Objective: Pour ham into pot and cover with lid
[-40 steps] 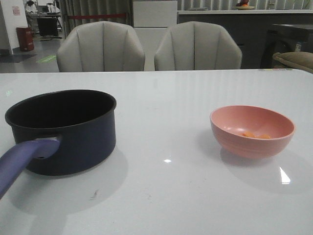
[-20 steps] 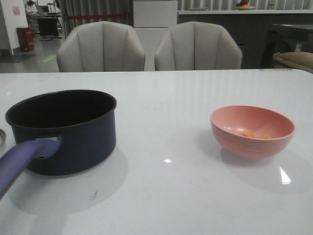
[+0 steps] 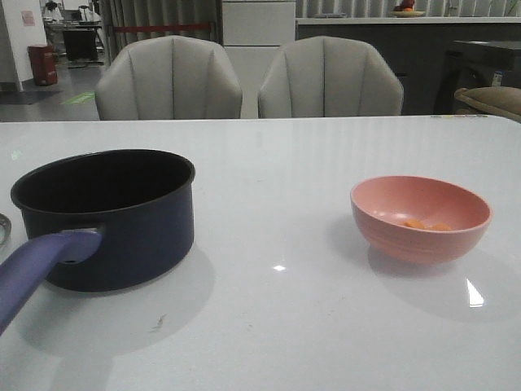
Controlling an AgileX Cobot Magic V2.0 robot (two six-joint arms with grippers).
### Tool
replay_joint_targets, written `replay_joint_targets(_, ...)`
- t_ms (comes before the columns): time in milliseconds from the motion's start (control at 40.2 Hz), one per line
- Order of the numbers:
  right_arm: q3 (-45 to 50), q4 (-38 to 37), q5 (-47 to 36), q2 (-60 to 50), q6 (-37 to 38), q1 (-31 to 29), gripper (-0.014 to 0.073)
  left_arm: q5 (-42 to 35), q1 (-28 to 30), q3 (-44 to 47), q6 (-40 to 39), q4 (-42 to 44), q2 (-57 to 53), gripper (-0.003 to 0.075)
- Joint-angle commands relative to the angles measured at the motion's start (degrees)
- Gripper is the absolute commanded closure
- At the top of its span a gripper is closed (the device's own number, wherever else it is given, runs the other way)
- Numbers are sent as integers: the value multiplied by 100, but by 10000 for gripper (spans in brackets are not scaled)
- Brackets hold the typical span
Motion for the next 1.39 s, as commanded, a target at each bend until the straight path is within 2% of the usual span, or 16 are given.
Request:
replay_joint_targets(0,-26,-66,-493,-119,-22,-22,445,-450,-146,74,3,-49,-695,147)
replay_joint_targets(348,-26,-66,-493,-119,-22,-22,445,-2384,-913,1714,3,-37,-3017,147)
replay_joint_targets(522,-26,-66,-493,-119,-22,-22,445,-3014,-1393,2438,3,-47,-4291,147)
replay_joint_targets(1020,-26,-66,-493,-119,-22,-22,445,-3061,-1932,4257,3,-655,-7399,150)
replay_joint_targets(1269,-26,-66,-493,-119,-22,-22,445,-3089,-2100,4487,3,-695,-7838,150)
replay_joint_targets(1368,-26,-60,-727,-119,-22,-22,445,-3089,-2100,4496,3,-695,-7838,150)
